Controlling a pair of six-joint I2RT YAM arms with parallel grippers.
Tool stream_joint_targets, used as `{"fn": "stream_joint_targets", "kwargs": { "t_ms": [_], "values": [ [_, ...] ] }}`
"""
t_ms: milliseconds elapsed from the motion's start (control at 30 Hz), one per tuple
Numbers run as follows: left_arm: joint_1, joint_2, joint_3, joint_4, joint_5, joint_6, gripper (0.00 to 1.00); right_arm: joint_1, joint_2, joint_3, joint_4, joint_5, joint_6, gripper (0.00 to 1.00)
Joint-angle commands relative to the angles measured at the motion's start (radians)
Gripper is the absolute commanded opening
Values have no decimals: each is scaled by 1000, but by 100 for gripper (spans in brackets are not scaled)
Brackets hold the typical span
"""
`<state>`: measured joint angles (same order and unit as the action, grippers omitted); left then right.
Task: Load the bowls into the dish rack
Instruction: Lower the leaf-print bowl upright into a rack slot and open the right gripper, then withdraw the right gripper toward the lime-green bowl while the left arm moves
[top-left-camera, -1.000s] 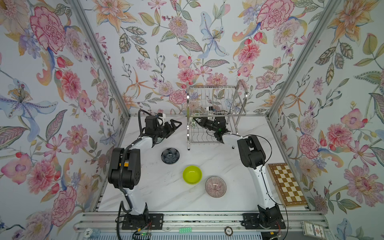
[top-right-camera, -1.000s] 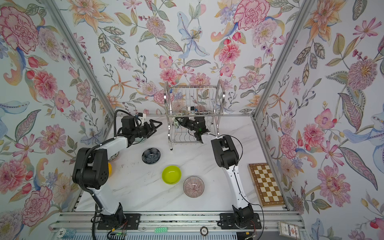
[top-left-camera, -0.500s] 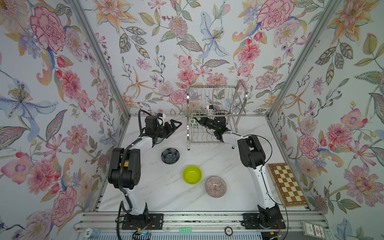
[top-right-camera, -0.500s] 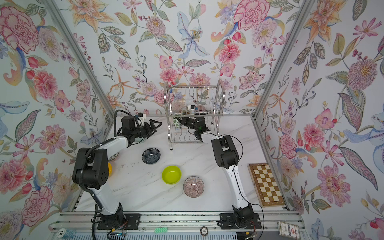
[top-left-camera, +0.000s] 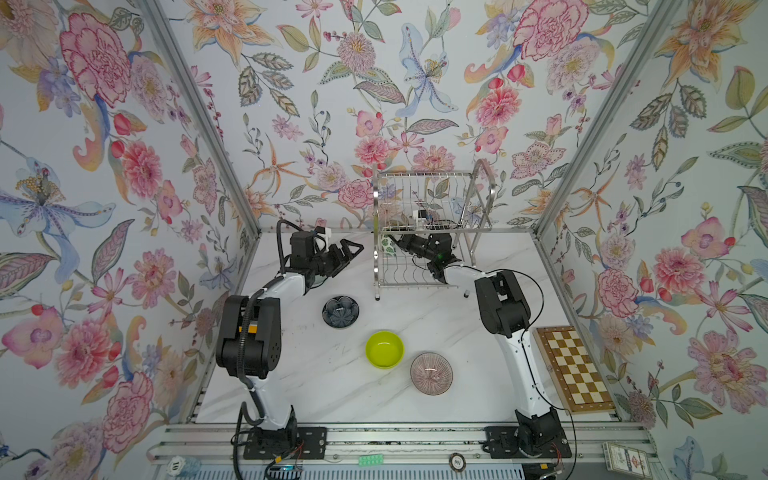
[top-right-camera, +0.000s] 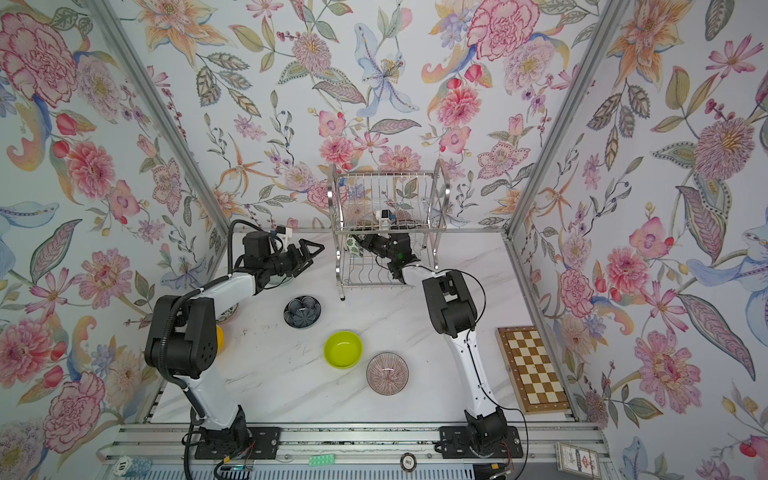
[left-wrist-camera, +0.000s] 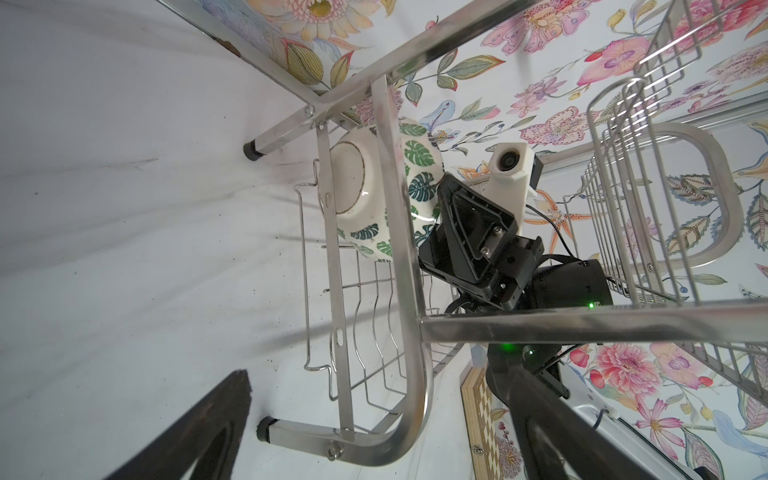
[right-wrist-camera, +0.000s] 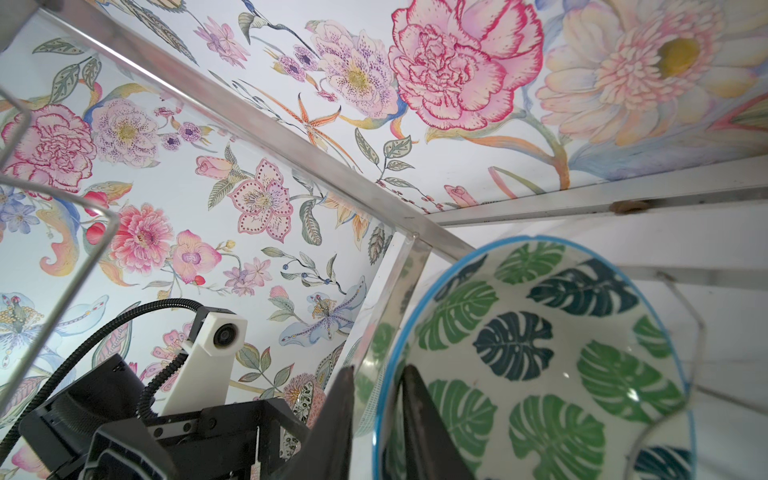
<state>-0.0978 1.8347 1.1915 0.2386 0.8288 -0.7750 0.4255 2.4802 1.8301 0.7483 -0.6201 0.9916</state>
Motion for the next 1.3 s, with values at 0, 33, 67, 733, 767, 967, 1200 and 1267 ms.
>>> {"fn": "stream_joint_targets", "kwargs": {
  "t_ms": [0,33,67,733,767,967,1200,1267],
  "values": [
    [7,3,24,-9,-13,23,99,5,-9,-4,41,5,2,23],
    [8,3,22,-9,-13,23,99,4,-14,-11,45,6,2,24],
    [9,2,23,-8,-13,23,99,4,-18,-18,50,6,2,24],
    [12,-5,22,-21,-25,37,99,-36,-178,-290,184,20,-15,36],
    [12,-5,22,-21,-25,39,99,-38,-188,-307,194,21,-14,37],
    [12,-9,19,-19,-29,36,99,-45,-273,-452,254,43,-26,41],
    [12,-20,14,-29,-51,47,99,-44,-390,-648,334,73,-38,55],
    [12,-26,10,-33,-57,53,99,-42,-420,-696,346,81,-43,63]
  ]
}}
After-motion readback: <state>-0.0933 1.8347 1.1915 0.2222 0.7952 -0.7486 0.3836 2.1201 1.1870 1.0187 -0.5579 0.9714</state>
